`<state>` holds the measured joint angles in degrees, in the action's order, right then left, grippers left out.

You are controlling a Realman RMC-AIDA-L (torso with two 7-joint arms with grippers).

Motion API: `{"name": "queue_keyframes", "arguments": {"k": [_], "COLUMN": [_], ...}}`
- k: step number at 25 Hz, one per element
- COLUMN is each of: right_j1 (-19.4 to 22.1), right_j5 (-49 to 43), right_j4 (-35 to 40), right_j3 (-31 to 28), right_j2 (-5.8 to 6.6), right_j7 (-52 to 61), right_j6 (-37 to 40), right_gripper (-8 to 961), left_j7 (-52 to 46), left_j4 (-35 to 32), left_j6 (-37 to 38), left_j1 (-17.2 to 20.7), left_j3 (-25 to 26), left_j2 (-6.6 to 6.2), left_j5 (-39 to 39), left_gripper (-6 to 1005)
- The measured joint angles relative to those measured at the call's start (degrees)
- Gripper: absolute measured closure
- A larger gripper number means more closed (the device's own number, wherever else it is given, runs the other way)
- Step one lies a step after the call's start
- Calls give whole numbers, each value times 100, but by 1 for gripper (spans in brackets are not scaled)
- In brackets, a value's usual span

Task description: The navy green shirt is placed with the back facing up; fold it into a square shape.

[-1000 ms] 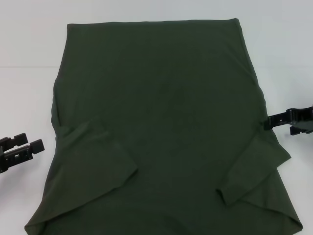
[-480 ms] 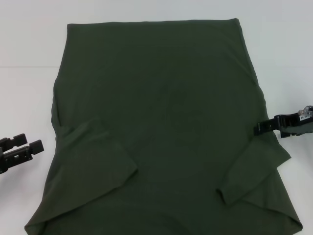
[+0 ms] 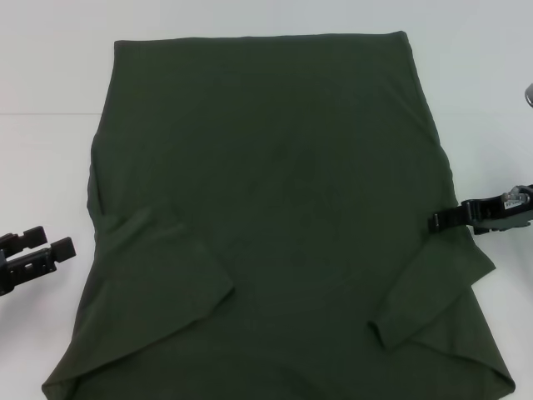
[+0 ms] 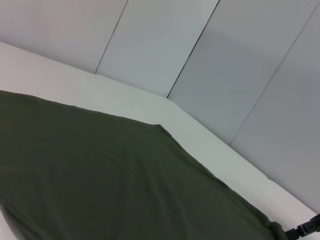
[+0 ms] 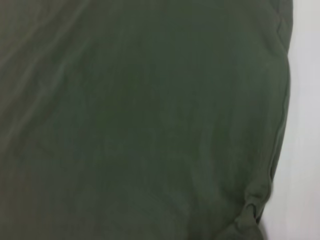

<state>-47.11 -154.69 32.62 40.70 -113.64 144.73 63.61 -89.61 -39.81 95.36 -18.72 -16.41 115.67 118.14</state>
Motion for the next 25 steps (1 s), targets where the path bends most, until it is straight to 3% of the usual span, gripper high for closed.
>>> {"name": "queue_keyframes", "arguments": {"k": [25], "right_j1": [-15], "right_j5": [27], "right_j4": [-65], "right_j3": [-39], "right_j2": [-114], "right_j7": [-121], "right_j6": [27], "right_gripper": [66], "left_j7": [120], "left_j4": [0], "left_j6": [0], "left_j1": [-6], "left_j3": [46], "left_j2": [52], "left_j5": [-22], "left_gripper": [166]}}
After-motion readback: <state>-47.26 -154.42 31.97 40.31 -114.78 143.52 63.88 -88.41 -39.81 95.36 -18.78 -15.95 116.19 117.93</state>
